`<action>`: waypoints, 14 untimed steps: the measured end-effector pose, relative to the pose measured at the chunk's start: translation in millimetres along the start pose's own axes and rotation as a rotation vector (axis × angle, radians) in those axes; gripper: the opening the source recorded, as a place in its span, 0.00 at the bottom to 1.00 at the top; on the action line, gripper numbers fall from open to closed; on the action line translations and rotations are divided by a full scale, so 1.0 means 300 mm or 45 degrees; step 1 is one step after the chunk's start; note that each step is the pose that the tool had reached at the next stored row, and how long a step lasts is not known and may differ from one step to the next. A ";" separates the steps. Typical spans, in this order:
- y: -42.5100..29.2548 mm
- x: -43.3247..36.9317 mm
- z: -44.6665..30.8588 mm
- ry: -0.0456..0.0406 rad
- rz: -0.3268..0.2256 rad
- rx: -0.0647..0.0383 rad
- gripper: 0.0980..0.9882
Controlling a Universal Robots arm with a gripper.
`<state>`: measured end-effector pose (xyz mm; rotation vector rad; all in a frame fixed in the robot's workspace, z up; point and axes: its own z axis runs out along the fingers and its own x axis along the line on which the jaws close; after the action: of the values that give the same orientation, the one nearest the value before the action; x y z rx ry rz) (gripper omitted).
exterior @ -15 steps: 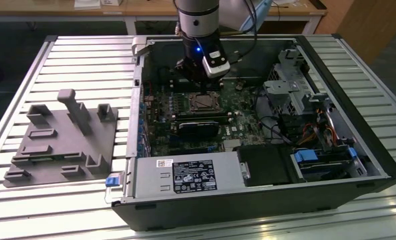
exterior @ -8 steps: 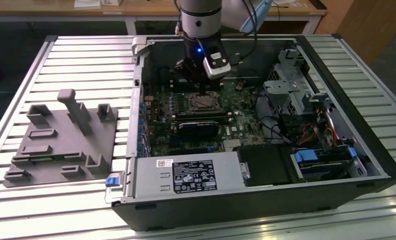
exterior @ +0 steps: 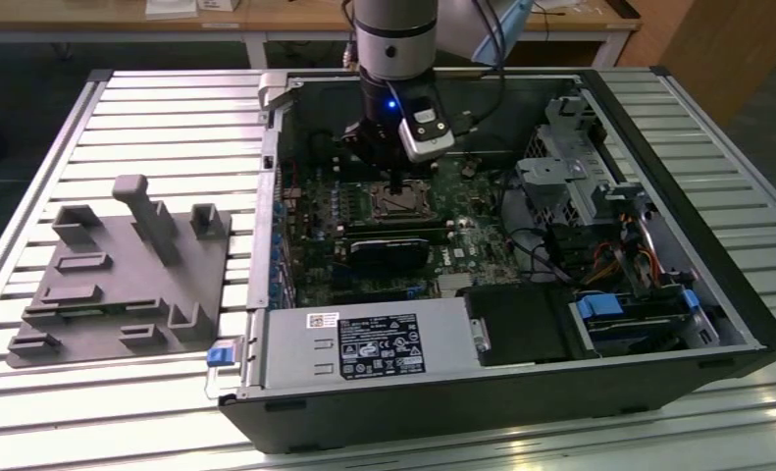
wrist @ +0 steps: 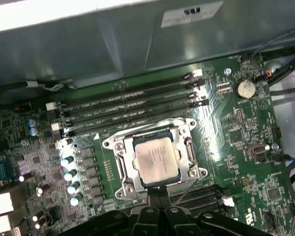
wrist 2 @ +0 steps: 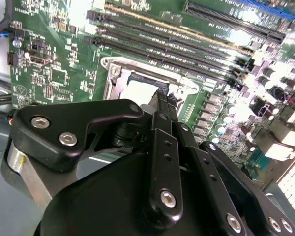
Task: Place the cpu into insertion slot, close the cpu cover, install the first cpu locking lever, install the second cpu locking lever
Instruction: 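Install the second cpu locking lever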
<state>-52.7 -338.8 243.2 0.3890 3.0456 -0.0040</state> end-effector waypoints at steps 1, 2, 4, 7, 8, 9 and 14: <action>-0.004 -0.001 0.000 0.000 0.000 0.001 0.01; -0.008 -0.002 0.000 0.001 0.000 0.002 0.01; -0.017 -0.004 0.001 0.001 0.000 0.004 0.01; -0.029 -0.007 0.002 0.002 0.000 0.006 0.01; -0.033 -0.009 0.002 0.003 -0.001 0.007 0.01; -0.037 -0.010 0.002 0.003 -0.001 0.008 0.01; -0.046 -0.012 0.004 0.005 -0.001 0.015 0.01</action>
<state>-52.7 -353.0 242.2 0.3891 3.0511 -0.0211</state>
